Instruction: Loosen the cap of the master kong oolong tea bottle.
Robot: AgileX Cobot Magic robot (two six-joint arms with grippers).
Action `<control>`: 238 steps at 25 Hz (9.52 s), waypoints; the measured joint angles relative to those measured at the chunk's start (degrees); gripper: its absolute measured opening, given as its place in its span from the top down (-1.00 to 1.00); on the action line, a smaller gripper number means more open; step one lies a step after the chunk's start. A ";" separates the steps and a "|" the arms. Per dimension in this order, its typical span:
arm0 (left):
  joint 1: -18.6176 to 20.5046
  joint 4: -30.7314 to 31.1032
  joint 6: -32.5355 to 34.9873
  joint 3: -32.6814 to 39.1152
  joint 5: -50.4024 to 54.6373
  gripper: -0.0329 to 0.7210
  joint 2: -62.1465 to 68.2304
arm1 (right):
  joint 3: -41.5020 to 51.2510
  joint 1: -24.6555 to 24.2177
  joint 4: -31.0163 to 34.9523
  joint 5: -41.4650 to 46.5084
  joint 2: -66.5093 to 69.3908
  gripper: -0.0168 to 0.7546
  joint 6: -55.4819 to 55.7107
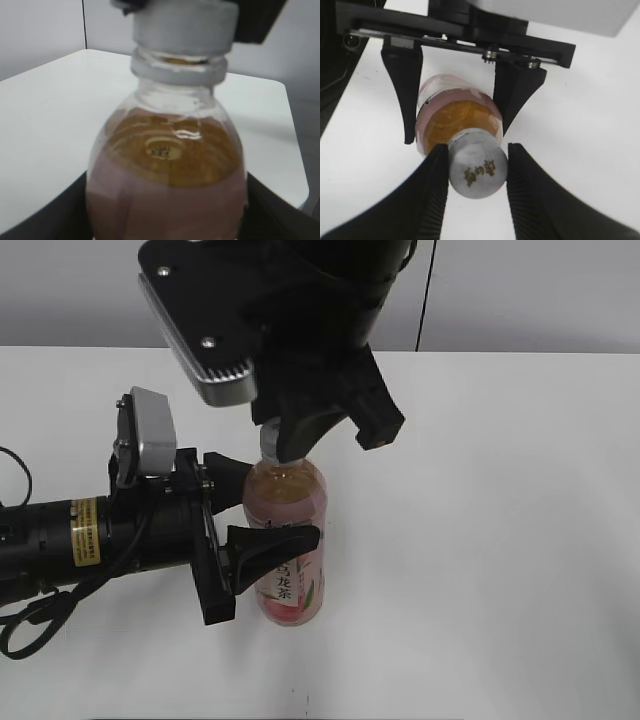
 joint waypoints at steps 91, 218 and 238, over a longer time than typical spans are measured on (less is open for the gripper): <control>0.00 -0.39 -0.23 0.00 0.00 -0.31 0.00 | -0.28 -15.08 -1.26 -0.20 -3.63 0.25 -25.81; -0.06 -1.99 -0.33 0.00 0.29 -0.66 -3.09 | 69.85 -23.96 -5.25 -7.34 -92.47 -0.51 69.32; -0.06 -2.74 -3.22 0.00 0.24 -0.66 -11.65 | 69.85 -23.96 -5.31 -7.34 -92.47 -0.51 69.32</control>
